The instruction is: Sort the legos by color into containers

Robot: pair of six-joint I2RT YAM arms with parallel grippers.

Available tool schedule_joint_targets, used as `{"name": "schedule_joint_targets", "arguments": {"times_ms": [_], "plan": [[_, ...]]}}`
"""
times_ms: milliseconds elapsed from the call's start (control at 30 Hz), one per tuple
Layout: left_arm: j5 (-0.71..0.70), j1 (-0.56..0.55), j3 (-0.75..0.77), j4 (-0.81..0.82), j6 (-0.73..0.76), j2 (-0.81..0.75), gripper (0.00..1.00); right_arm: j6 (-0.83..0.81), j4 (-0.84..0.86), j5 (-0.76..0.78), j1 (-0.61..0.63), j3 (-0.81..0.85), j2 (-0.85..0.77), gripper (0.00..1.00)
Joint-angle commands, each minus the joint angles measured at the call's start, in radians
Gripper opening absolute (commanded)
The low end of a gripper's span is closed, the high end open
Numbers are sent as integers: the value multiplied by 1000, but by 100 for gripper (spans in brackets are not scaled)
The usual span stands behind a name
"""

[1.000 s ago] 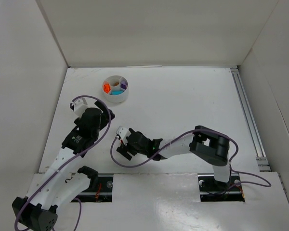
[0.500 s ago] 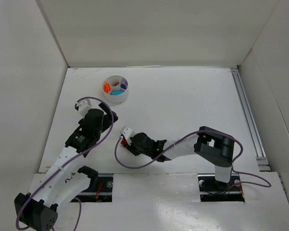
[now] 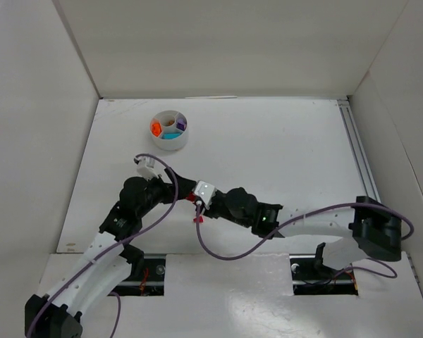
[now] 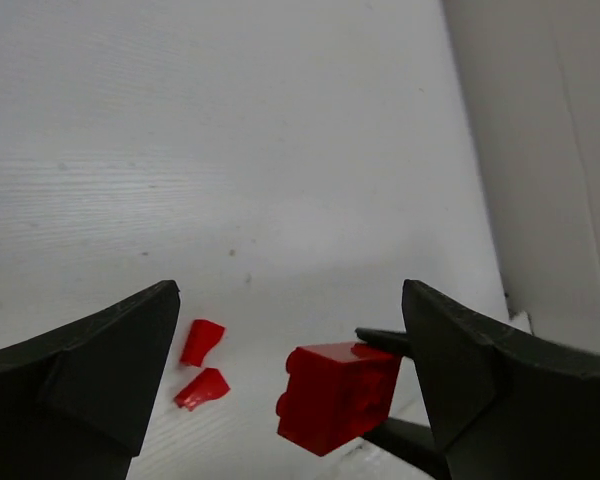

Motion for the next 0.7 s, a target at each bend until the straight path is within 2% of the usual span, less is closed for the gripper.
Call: {"name": "schedule_joint_targets", "arguments": {"times_ms": [0, 67, 200, 333, 367, 400, 567, 600, 633, 667], "plan": [[283, -4, -68, 292, 38, -58, 89, -81, 23, -27, 2, -6, -92, 12], [354, -4, -111, 387, 26, -92, 84, -90, -4, -27, 2, 3, -113, 12], [444, -4, -134, 458, 15, -123, 79, -99, -24, -36, 2, 3, -158, 12], [460, -4, -143, 469, 4, -132, 60, -109, -33, -27, 2, 3, -190, 12], [469, -4, -143, 469, 4, -141, 52, -109, -34, -27, 2, 3, -201, 12], [478, -4, -143, 469, -6, -141, 48, -109, -34, -18, 2, 3, -201, 12], [487, -4, -143, 478, -7, -132, 38, -90, -34, -3, 2, -6, -230, 13], [487, -4, -143, 478, -16, -123, 33, -90, -34, 8, 2, -6, -230, 13], [487, -4, -143, 478, -16, -123, 22, -90, -34, 17, 2, -6, -230, 13], [487, -4, -143, 478, -16, -123, 17, -90, -34, 17, 2, -6, -230, 13]]}}
